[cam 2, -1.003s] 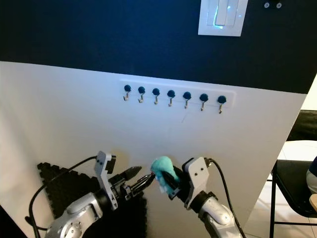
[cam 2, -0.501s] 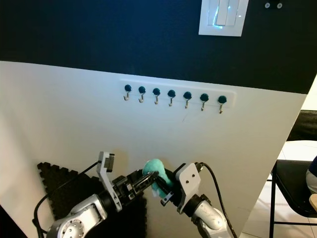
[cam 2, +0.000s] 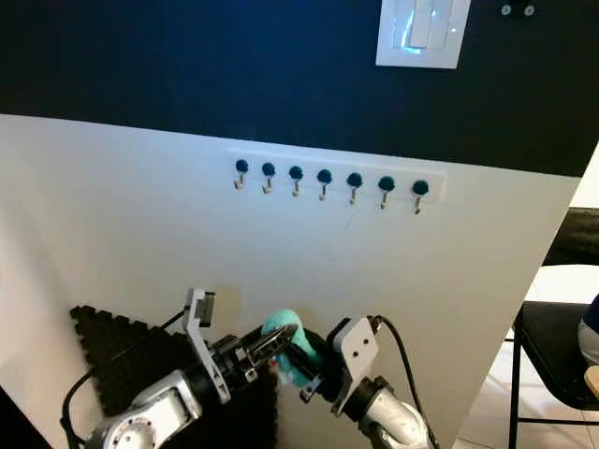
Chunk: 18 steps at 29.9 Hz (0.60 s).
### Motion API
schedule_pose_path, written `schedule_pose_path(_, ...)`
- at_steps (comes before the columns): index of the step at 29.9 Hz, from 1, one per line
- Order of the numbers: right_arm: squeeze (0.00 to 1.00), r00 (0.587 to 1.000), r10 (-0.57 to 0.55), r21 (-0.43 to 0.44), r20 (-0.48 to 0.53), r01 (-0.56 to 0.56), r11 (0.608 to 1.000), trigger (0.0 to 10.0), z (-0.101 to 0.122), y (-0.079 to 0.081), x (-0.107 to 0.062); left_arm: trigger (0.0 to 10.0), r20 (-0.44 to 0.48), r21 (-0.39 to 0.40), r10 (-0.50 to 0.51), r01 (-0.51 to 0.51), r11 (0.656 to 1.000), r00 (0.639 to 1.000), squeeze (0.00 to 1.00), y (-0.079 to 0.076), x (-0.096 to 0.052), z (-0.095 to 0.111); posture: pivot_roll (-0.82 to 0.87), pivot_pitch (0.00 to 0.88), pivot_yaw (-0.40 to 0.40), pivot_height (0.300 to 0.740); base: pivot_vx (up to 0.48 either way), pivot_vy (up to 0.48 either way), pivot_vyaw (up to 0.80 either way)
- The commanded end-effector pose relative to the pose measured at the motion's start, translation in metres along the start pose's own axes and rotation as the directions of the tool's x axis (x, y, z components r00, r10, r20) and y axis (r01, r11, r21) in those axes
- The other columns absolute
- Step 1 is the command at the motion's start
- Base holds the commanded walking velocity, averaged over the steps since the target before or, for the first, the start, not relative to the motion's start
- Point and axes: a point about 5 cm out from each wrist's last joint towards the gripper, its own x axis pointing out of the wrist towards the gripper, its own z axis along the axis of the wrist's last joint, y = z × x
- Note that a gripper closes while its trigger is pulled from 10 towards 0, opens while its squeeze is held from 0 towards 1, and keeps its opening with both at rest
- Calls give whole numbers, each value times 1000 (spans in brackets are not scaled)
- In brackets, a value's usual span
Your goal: Hang keys on a hook
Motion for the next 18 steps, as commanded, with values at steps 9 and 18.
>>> schedule_pose_path(9, 0, 1000, 23, 7, 21, -23, 1000, 10000, -2, 4, 3, 0, -40, -8, -35, 35, 999, 999, 0, -7, 3, -3, 55, 24, -6, 740, 0, 0, 0)
schedule_pose_path(18, 0, 1000, 14, 12, 25, -15, 1000, 10000, -2, 1, 4, 0, -37, -12, -41, 40, 999, 999, 0, -9, 4, -2, 55, 19, -5, 740, 0, 0, 0)
